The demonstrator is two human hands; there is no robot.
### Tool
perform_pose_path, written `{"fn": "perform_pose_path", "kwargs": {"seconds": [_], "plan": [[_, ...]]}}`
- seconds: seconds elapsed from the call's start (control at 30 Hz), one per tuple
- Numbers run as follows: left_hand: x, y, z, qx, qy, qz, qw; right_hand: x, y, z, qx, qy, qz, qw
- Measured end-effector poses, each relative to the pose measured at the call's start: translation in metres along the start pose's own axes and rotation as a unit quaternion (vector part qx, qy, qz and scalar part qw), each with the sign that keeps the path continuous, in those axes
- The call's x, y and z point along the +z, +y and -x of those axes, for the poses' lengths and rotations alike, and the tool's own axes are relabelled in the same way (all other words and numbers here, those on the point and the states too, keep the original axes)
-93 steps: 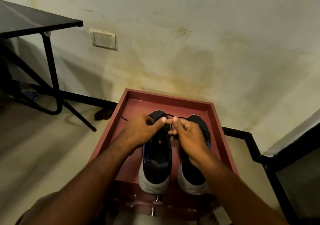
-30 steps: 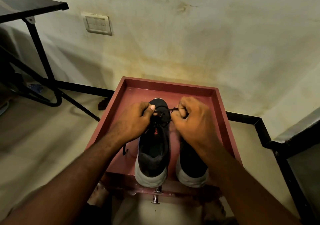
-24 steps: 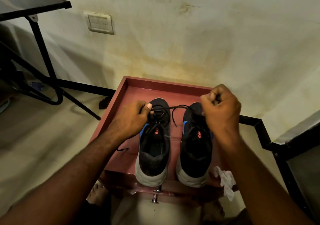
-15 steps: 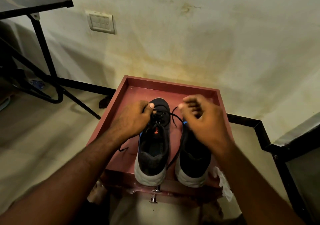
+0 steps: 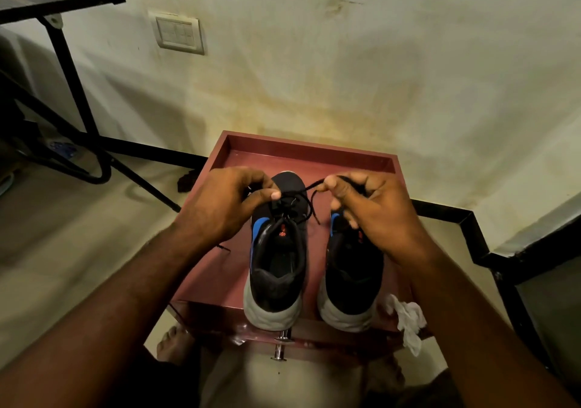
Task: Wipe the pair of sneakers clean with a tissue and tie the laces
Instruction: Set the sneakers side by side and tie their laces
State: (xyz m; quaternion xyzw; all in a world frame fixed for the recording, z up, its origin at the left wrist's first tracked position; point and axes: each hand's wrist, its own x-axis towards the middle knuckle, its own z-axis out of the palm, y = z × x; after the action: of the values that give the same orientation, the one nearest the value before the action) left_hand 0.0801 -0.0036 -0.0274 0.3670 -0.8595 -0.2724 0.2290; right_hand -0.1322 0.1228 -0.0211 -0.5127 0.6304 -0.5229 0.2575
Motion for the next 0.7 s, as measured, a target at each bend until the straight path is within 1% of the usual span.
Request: {"fn": "perform_pose_path", "kwargs": {"seconds": [0.07, 0.1, 0.17, 0.2, 0.23, 0.27, 0.3, 0.33, 0.37, 0.4, 0.43, 0.47, 0.5, 0.53, 0.57, 0.6, 0.63, 0.7], "plan": [[-0.003, 0.003, 0.002, 0.005, -0.002, -0.007, 1.0, -0.007, 0.002, -0.002, 0.004, 0.03, 0.001, 1.0], [-0.004, 0.003, 0.002, 0.0, -0.007, -0.018, 1.0, -0.01, 0.005, -0.004, 0.014, 0.05, 0.023, 0.998], [-0.007, -0.004, 0.0, -0.015, -0.034, -0.077, 0.996, -0.021, 0.013, -0.008, 0.063, 0.11, 0.106, 0.986], [-0.01, -0.011, 0.0, -0.029, -0.057, -0.114, 0.991, -0.029, 0.018, -0.009, 0.092, 0.13, 0.175, 0.972], [-0.013, -0.017, 0.0, -0.048, -0.084, -0.145, 0.985, -0.037, 0.021, -0.009, 0.119, 0.131, 0.257, 0.95], [-0.015, -0.023, 0.002, -0.066, -0.107, -0.169, 0.978, -0.044, 0.024, -0.007, 0.142, 0.114, 0.329, 0.927], [-0.016, -0.029, 0.004, -0.079, -0.125, -0.185, 0.972, -0.047, 0.026, -0.004, 0.163, 0.092, 0.37, 0.91], [-0.017, -0.034, 0.006, -0.088, -0.131, -0.19, 0.969, -0.048, 0.029, -0.002, 0.181, 0.074, 0.364, 0.911], [-0.018, -0.038, 0.007, -0.097, -0.128, -0.183, 0.97, -0.047, 0.03, 0.001, 0.19, 0.063, 0.312, 0.929], [-0.018, -0.04, 0.009, -0.107, -0.114, -0.151, 0.976, -0.045, 0.031, 0.002, 0.192, 0.067, 0.219, 0.954], [-0.019, -0.042, 0.01, -0.123, -0.097, -0.082, 0.984, -0.042, 0.028, 0.002, 0.187, 0.082, 0.1, 0.974], [-0.021, -0.041, 0.011, -0.144, -0.085, 0.024, 0.986, -0.039, 0.024, 0.001, 0.182, 0.096, -0.031, 0.978], [-0.021, -0.038, 0.011, -0.165, -0.079, 0.146, 0.972, -0.038, 0.018, 0.0, 0.182, 0.101, -0.161, 0.965], [-0.021, -0.033, 0.012, -0.179, -0.08, 0.261, 0.945, -0.037, 0.012, -0.001, 0.18, 0.095, -0.272, 0.94], [-0.018, -0.028, 0.01, -0.184, -0.084, 0.346, 0.916, -0.035, 0.007, -0.001, 0.175, 0.087, -0.351, 0.916], [-0.014, -0.022, 0.008, -0.182, -0.083, 0.398, 0.896, -0.032, 0.005, -0.002, 0.171, 0.081, -0.392, 0.9], [-0.01, -0.018, 0.006, -0.173, -0.08, 0.428, 0.883, -0.027, 0.003, -0.002, 0.166, 0.072, -0.404, 0.897], [0.001, -0.008, 0.002, -0.14, -0.074, 0.462, 0.872, -0.015, 0.002, -0.003, 0.157, 0.056, -0.386, 0.907]]}}
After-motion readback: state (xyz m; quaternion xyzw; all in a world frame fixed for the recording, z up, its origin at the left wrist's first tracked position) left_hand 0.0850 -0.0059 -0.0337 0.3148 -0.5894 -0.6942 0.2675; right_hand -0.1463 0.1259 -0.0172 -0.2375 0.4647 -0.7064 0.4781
